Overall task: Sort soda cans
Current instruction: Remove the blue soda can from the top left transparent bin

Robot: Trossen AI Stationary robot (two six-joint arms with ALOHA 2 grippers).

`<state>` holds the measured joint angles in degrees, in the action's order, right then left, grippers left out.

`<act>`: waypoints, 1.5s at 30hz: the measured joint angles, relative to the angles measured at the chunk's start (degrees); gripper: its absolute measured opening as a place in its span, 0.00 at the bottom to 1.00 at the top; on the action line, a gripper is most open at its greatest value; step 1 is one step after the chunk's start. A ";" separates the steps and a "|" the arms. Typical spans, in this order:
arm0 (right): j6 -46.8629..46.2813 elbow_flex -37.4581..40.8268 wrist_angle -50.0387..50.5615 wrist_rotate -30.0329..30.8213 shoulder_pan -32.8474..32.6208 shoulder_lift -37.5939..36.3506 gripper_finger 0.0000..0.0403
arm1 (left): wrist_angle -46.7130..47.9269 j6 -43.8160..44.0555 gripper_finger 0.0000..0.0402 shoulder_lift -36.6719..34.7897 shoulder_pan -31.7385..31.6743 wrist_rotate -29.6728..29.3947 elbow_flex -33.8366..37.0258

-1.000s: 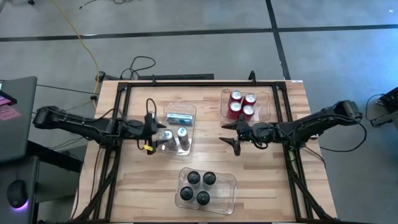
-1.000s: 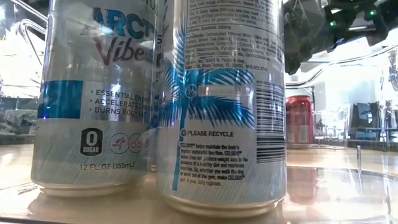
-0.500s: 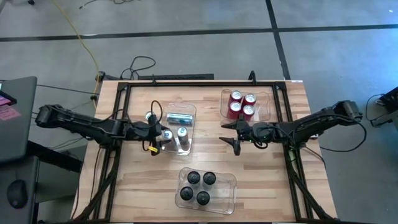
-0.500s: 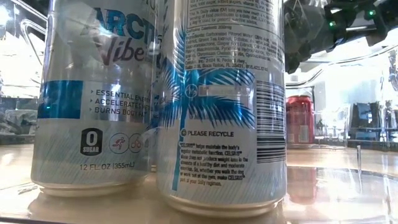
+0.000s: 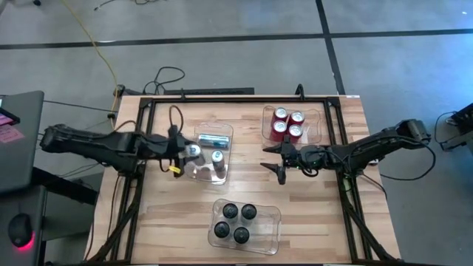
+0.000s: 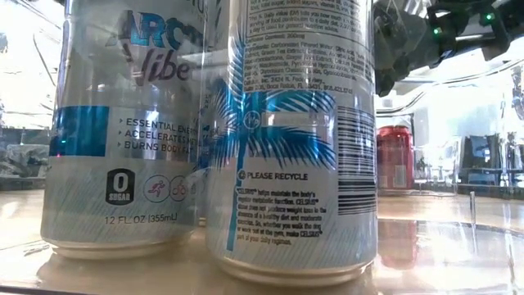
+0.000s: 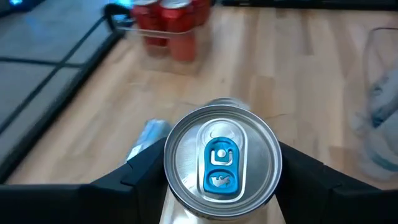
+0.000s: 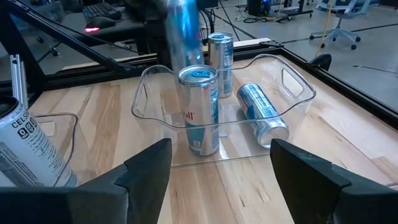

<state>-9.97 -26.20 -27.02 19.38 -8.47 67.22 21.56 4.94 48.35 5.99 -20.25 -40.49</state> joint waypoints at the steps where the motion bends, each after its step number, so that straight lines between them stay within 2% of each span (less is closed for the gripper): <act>1: 0.01 0.00 0.15 0.00 0.00 -0.02 0.72 | 3.56 0.65 0.57 -0.40 0.18 -1.41 -2.00; 5: 0.01 0.00 0.74 0.00 0.00 0.00 0.72 | 15.51 4.57 0.57 -1.77 1.75 -6.56 -8.20; 9: -0.01 0.00 1.48 0.01 0.00 0.00 0.72 | 19.53 9.07 0.57 -6.31 5.10 -9.04 -9.12; 16: -0.01 0.00 1.49 0.01 0.00 0.00 0.72 | 22.87 22.07 0.57 -15.54 13.67 -18.60 -0.07; 21: -0.01 0.00 1.44 0.02 0.00 0.00 0.72 | 23.52 26.63 0.57 -18.83 16.90 -20.93 5.39; 27: -0.01 0.00 1.32 0.02 0.00 0.00 0.72 | 22.60 30.26 0.57 -19.08 17.23 -21.59 10.93; 33: -0.08 0.00 1.27 0.04 0.87 0.00 0.72 | 20.99 30.55 0.57 -18.90 17.26 -22.12 11.65; 41: -0.08 0.00 1.27 0.04 1.14 0.00 0.72 | 21.50 33.22 0.57 -13.62 17.23 -23.47 11.65; 45: -0.08 0.00 1.30 0.04 1.14 0.00 0.72 | 21.21 34.19 0.61 -10.01 17.23 -23.75 11.65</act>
<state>-10.04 -26.20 -25.72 19.42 -7.33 67.22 42.77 39.13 38.34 23.22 -44.00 -28.84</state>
